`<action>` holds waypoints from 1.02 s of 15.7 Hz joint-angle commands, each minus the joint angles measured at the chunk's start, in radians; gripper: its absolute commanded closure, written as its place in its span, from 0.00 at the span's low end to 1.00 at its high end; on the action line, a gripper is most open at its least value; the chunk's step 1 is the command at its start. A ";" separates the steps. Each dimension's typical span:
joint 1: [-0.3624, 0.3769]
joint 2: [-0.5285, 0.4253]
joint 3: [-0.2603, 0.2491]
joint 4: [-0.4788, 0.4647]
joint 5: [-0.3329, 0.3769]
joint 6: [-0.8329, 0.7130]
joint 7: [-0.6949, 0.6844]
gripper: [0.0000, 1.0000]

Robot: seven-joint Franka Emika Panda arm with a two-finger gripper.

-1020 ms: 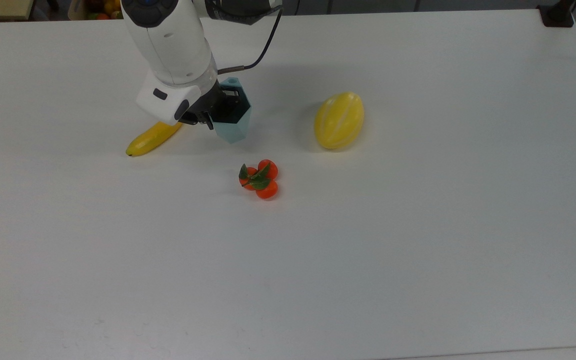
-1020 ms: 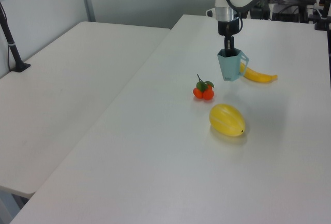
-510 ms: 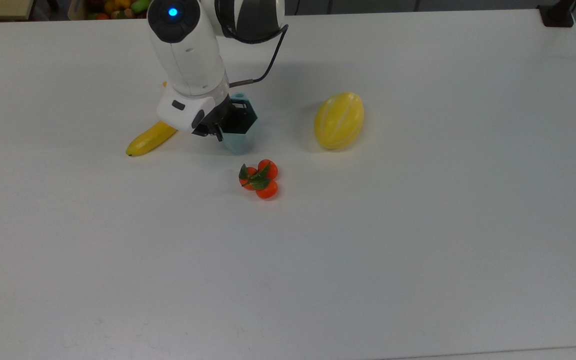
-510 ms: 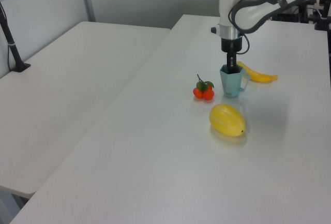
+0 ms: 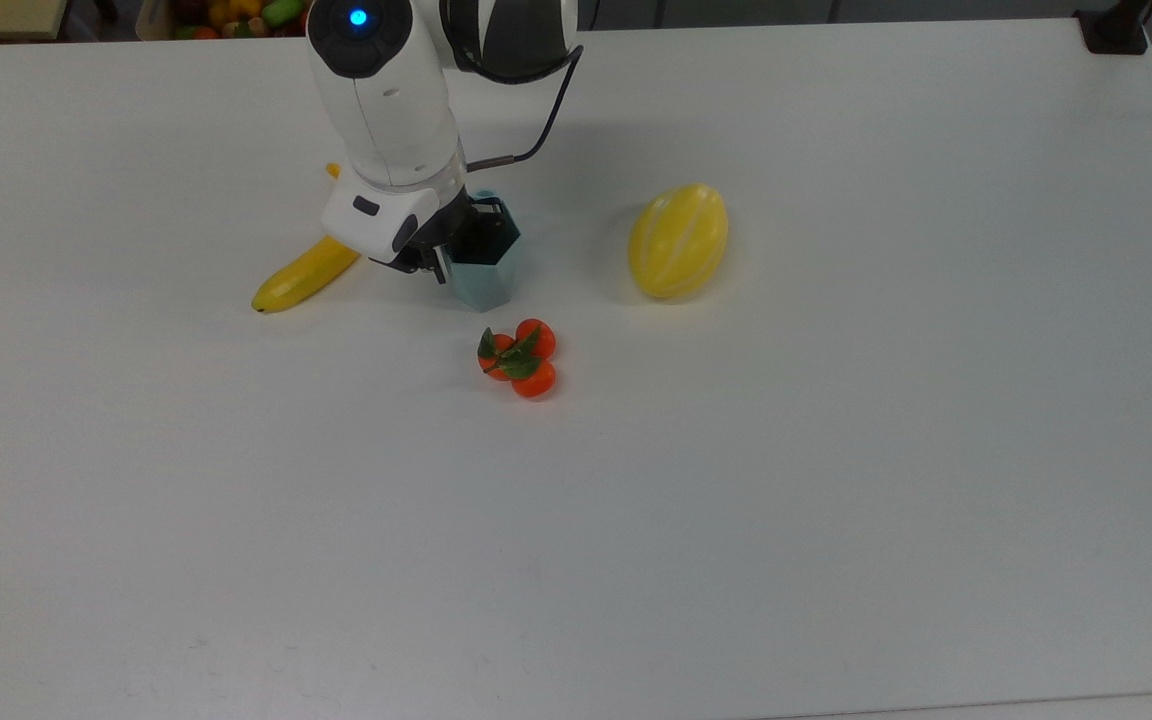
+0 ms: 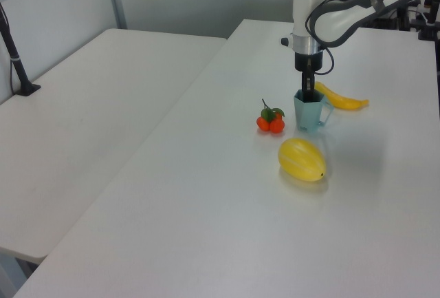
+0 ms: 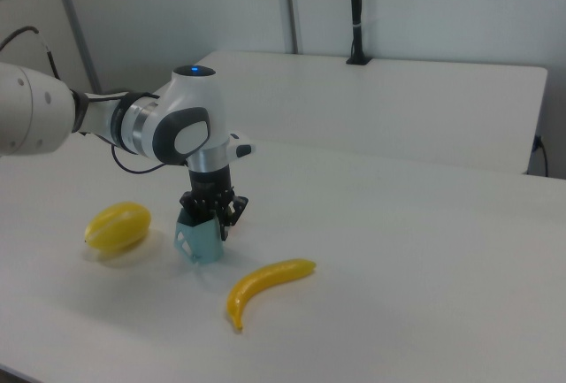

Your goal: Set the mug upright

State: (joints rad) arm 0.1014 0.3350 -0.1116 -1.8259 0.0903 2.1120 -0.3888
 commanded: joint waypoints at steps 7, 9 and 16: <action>0.001 -0.187 -0.002 0.049 0.023 -0.199 0.024 0.00; 0.001 -0.256 -0.003 0.066 0.023 -0.268 0.069 0.00; 0.006 -0.323 0.036 0.310 0.011 -0.625 0.436 0.00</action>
State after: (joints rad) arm 0.1051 0.0097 -0.1012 -1.6057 0.0916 1.5983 -0.1305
